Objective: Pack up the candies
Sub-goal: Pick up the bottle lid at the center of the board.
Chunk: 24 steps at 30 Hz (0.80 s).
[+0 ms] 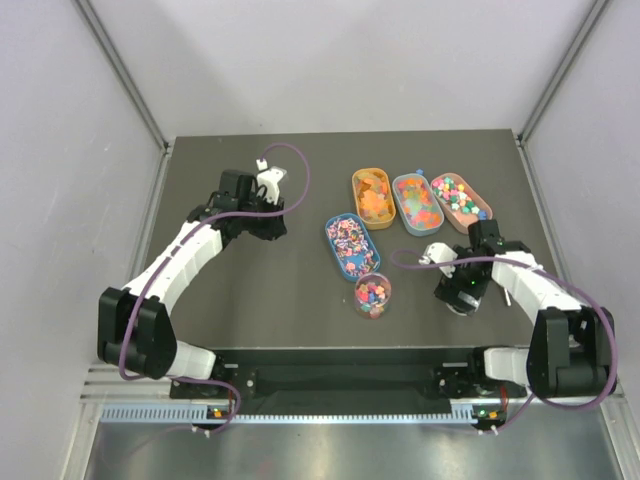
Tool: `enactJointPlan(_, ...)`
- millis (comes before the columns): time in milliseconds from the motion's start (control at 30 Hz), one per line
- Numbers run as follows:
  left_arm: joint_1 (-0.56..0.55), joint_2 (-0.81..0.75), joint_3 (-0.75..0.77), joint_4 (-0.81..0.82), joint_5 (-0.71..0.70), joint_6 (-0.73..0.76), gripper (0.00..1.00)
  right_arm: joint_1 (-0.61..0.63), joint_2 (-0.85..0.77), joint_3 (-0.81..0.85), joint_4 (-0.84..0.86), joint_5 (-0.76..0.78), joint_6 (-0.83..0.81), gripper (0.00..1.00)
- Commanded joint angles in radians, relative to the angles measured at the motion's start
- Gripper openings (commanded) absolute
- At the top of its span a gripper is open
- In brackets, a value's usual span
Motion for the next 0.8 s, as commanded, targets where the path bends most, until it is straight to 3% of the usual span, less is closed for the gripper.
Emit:
enactJointPlan(0, 0.004, 0.002, 0.045, -0.006, -0.023, 0.03, 0.29, -0.006, 0.017, 0.014, 0.051, -0.008, -0.011, 1.0)
enactJointPlan(600, 0.003, 0.042, 0.108, -0.011, -0.043, 0.055, 0.28, -0.024, 0.099, 0.0, 0.028, -0.059, -0.013, 1.0)
enactJointPlan(767, 0.003, 0.034, 0.116, -0.025, -0.044, 0.058, 0.28, -0.026, 0.108, 0.037, 0.001, -0.05, 0.013, 0.85)
